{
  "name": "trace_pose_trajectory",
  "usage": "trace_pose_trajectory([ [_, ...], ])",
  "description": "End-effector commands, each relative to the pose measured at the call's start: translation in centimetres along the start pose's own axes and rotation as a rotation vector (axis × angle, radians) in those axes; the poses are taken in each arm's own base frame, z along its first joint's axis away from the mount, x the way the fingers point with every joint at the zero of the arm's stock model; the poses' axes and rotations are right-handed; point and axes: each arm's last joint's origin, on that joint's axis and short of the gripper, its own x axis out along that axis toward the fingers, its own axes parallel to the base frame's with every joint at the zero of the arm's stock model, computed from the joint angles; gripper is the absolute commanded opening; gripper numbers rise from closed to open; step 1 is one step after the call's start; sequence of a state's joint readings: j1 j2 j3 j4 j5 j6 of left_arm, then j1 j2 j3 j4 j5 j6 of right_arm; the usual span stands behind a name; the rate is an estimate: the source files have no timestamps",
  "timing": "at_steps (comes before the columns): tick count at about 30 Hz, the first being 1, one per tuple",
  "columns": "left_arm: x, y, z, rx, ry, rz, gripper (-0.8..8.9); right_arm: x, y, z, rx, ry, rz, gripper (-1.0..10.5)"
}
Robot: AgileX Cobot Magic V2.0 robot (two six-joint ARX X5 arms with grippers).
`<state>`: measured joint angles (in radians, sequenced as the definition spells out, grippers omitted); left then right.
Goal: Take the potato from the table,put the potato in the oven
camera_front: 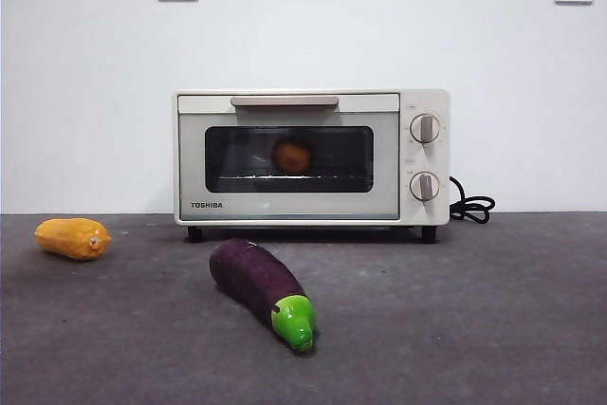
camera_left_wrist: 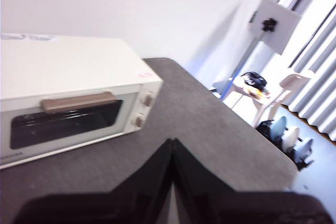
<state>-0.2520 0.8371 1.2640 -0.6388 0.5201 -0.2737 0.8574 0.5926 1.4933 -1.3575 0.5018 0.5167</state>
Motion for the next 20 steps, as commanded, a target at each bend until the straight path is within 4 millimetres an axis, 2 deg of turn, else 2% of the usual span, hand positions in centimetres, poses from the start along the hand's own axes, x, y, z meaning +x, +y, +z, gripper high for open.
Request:
trace_pose_trajectory([
  [1,-1.5,-0.9,-0.8,0.008,0.027,-0.041,-0.04,0.2,0.0,-0.2,-0.02,0.02,-0.018,0.0],
  [5,-3.0,-1.6,-1.3,0.016,0.014,-0.035,-0.04,0.3,0.0,-0.2,-0.021,0.022,-0.019,0.0],
  [9,-3.3,-1.8,-1.4,0.02,0.007,-0.038,-0.04,0.3,0.0,-0.2,-0.021,0.022,-0.019,0.0],
  [17,-1.2,-0.6,-1.1,-0.013,0.065,-0.021,-0.04,0.3,0.0,-0.2,-0.021,0.022,-0.02,0.0],
  [20,-0.6,0.0,-1.0,0.098,0.072,0.043,-0.04,0.3,0.0,-0.2,-0.021,0.022,-0.02,0.0],
])
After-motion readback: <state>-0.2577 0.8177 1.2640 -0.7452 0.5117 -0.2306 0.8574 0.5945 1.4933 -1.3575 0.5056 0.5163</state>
